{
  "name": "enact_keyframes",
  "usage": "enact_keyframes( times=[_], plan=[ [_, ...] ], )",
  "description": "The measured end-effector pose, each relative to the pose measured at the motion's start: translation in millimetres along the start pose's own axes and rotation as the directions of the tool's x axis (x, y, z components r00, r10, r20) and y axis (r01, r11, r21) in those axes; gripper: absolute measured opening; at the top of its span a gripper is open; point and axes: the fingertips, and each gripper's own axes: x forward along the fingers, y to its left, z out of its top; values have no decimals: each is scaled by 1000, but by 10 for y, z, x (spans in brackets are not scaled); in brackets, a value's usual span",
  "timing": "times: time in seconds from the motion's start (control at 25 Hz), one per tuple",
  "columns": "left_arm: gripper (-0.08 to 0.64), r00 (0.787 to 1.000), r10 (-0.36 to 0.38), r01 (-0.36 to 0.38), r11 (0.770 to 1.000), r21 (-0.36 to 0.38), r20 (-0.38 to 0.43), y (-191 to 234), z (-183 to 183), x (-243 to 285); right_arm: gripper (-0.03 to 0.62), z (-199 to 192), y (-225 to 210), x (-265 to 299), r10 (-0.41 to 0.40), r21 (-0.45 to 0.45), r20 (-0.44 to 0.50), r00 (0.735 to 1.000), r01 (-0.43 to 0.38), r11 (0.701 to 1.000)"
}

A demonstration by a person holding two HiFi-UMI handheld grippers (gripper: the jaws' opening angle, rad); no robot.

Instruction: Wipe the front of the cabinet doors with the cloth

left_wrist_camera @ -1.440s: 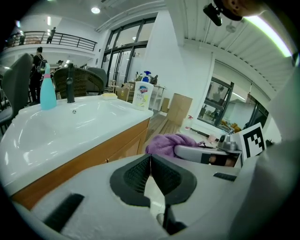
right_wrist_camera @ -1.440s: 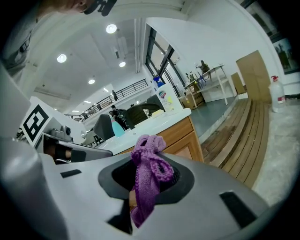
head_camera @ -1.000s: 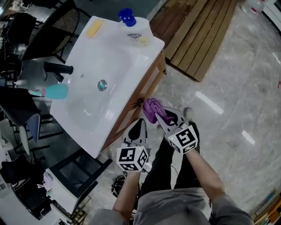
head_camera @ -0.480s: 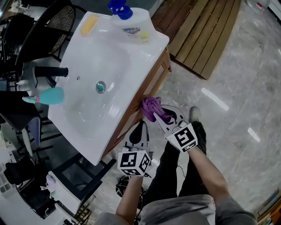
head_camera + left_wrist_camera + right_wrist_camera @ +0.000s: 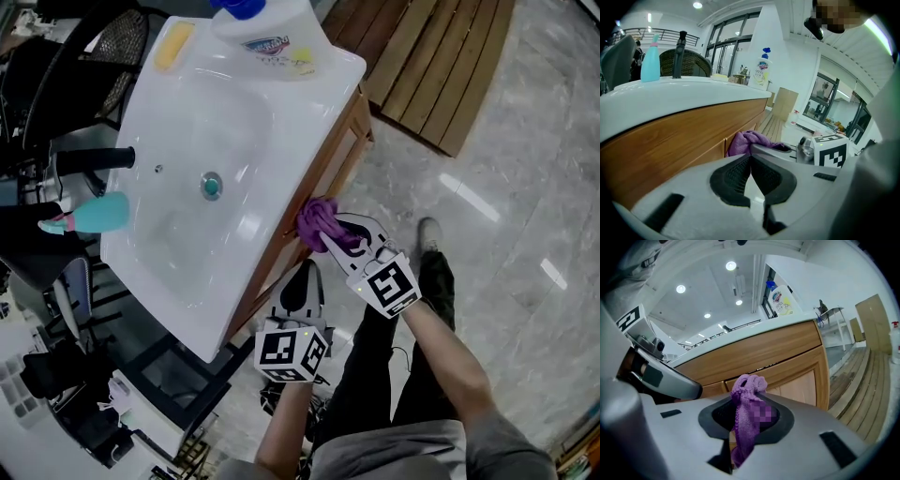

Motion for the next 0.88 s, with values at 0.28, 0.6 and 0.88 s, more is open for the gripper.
enact_keyframes(
  times=[0.28,0.6,0.88],
  plan=[
    [11,1000,15,-16,1000,-13,-12,89,-74,-33,70,77,236,155,103,-65,49,993,-99,993],
    [11,999,23,-24,999,-30,-31,118,-164,-22,66,76,205,229,52,-54,51,997,-49,997],
    [11,999,29,-30,999,-36,-27,89,-151,110,64,67,83,226,-4,-11,80,997,5,1000]
  ],
)
